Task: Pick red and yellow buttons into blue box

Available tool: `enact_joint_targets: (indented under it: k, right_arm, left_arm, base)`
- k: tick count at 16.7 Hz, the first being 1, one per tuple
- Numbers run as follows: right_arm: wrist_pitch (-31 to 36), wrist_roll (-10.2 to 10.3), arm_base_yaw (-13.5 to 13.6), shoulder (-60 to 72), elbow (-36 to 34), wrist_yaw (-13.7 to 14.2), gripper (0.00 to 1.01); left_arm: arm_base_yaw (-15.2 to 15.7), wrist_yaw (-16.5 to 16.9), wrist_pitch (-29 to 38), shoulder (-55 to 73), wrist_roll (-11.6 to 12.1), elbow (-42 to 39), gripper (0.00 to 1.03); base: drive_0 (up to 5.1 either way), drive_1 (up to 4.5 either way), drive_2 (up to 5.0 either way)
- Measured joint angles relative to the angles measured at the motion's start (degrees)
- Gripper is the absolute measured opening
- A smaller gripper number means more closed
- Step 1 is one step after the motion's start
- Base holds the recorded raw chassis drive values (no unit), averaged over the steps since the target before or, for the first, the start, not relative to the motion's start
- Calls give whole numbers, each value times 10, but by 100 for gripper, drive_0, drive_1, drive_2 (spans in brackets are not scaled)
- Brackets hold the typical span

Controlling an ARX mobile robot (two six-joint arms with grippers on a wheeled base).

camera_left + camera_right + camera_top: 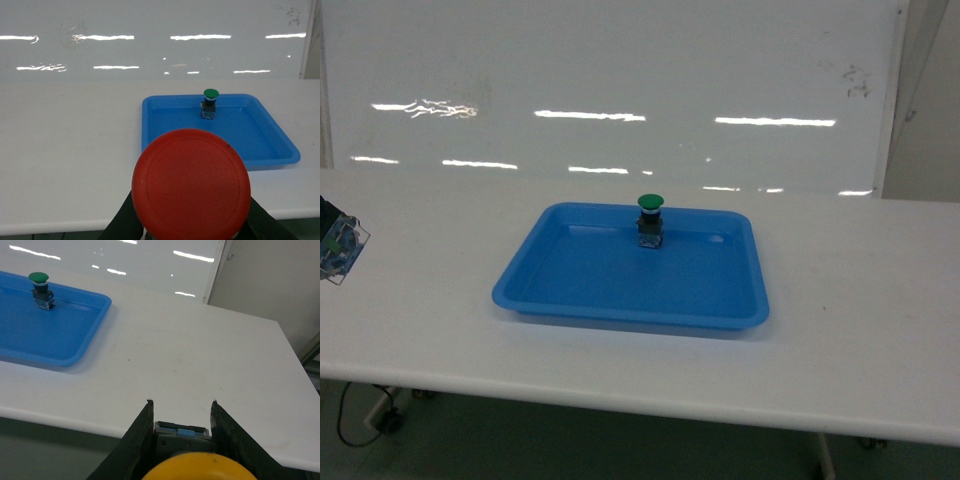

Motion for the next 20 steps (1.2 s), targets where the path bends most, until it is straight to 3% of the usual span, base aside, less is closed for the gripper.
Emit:
enact_joint_targets:
  k: [10, 20]
  right_arm:
    - [0, 0, 0, 0, 0, 0, 30]
    - [-2, 0, 0, 0, 0, 0, 30]
  left_arm:
    - [0, 1, 0, 0, 0, -1, 24]
    - [0, 1, -2, 0, 2, -1, 24]
  base:
    - [472, -372, -108]
    - [478, -238, -238]
